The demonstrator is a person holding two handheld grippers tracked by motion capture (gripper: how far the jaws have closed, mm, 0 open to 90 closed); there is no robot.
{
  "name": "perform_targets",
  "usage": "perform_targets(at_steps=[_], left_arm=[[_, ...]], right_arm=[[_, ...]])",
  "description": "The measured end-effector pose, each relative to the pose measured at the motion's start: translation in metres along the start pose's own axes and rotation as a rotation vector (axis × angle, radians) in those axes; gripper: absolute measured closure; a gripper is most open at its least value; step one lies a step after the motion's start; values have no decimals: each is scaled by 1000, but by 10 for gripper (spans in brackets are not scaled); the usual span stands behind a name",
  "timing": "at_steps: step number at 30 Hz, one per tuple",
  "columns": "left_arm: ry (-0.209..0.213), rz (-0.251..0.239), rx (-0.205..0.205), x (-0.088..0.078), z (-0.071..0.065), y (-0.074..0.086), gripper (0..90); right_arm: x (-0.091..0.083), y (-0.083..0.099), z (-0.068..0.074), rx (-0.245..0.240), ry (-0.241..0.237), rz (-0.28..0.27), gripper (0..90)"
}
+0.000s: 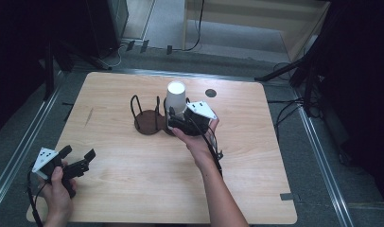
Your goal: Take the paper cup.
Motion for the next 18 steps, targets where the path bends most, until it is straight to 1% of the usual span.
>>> perform_targets(at_steps=[1, 4, 10, 14, 18], left_arm=[[1, -1, -1, 0, 0, 0, 15], [4, -2, -5, 0, 0, 0, 15], [9, -1, -8, 0, 0, 0, 15], [11, 2, -9, 0, 0, 0, 15], [15, 4, -6, 1, -1, 0, 15]], right_arm=[[5, 0, 2, -4, -2, -1, 126], [11, 0, 4, -3, 5, 2, 129], [22, 2, 5, 22, 14, 4, 150], [25, 2, 7, 10, 13, -4, 163], [29, -2, 8, 2, 19, -22, 181]])
Point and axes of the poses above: each handheld gripper's, and its own axes: x roughly forward along the jaws, y roughly out of its underside, z roughly to its left, the point moved 8 cm from there along x, roughly forward along the jaws, and after that the axes turned 5 degrees about -z, right-handed, at the moved point
